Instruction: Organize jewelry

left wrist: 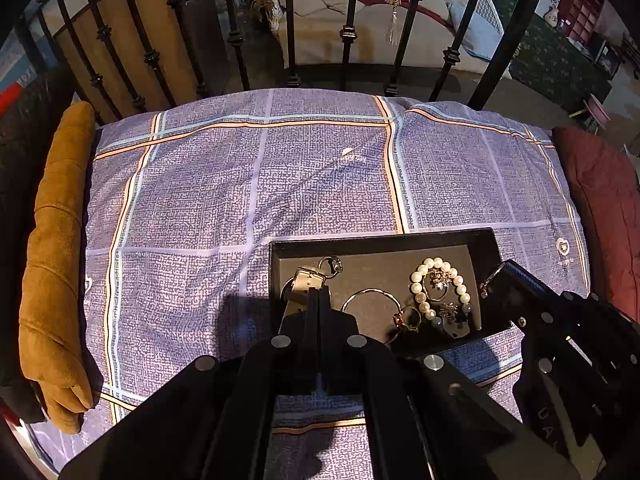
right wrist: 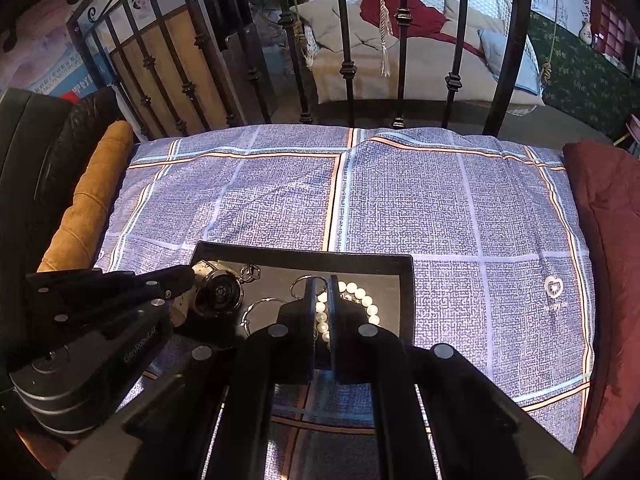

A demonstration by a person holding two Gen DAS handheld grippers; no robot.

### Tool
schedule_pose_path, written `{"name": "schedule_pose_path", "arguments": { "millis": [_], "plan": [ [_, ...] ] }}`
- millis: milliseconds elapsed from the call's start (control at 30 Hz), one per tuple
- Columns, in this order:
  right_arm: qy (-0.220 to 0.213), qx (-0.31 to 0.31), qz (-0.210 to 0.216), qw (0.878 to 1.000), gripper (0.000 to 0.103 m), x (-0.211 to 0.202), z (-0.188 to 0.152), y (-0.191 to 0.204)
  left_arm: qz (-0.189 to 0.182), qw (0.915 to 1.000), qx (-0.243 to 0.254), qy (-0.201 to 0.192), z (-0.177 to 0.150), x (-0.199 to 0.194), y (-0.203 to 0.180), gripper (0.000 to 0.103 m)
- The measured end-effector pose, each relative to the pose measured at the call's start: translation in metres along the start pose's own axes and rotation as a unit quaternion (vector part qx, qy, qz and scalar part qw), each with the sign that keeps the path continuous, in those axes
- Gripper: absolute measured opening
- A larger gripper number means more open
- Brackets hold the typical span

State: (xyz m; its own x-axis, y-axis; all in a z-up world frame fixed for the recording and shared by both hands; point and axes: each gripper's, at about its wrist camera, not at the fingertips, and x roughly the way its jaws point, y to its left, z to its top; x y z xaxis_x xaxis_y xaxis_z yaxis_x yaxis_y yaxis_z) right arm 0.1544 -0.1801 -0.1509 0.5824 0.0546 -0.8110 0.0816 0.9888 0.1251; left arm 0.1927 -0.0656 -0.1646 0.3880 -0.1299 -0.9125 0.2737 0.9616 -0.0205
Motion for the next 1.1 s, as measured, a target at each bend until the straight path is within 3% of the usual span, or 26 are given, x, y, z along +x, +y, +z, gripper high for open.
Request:
{"name": "schedule_pose_path", "arguments": {
  "millis": [800,867,900,933,967,1000,1067,1100],
  "plan": [
    [0.007,0.007,-0.007,1.0,0.007,0.003,0.002,-0.001,0.005,1.0,0.0,0.004,0.001,0.001,-0.001,0.003],
    [0.011,0.008,-0.007,1.0,0.007,0.004,0.001,-0.002,0.01,0.9999,-0.006,0.003,0.001,0.001,0.001,0.025],
    [0.015,0.007,-0.006,1.0,0.009,0.004,0.001,-0.002,0.019,0.9998,-0.011,0.003,0.002,0.001,0.002,0.062],
    [0.016,0.008,-0.004,1.0,0.017,0.004,0.0,-0.003,0.034,0.9993,-0.016,-0.005,0.001,-0.001,0.003,0.08],
    [0.014,0.011,-0.008,1.0,0.031,0.003,0.0,-0.005,0.052,0.9984,-0.017,-0.015,0.001,-0.004,0.004,0.081],
    [0.011,0.016,-0.009,1.0,0.039,0.002,0.0,-0.008,0.065,0.9975,-0.016,-0.02,0.001,-0.005,0.005,0.083],
    [-0.001,0.025,-0.013,1.0,0.064,-0.003,-0.001,-0.014,0.073,0.9969,-0.023,-0.016,0.003,-0.006,0.012,0.093],
    [-0.006,0.026,-0.015,1.0,0.065,-0.005,-0.001,-0.016,0.064,0.9974,-0.029,-0.013,0.002,-0.007,0.016,0.095]
  ]
}}
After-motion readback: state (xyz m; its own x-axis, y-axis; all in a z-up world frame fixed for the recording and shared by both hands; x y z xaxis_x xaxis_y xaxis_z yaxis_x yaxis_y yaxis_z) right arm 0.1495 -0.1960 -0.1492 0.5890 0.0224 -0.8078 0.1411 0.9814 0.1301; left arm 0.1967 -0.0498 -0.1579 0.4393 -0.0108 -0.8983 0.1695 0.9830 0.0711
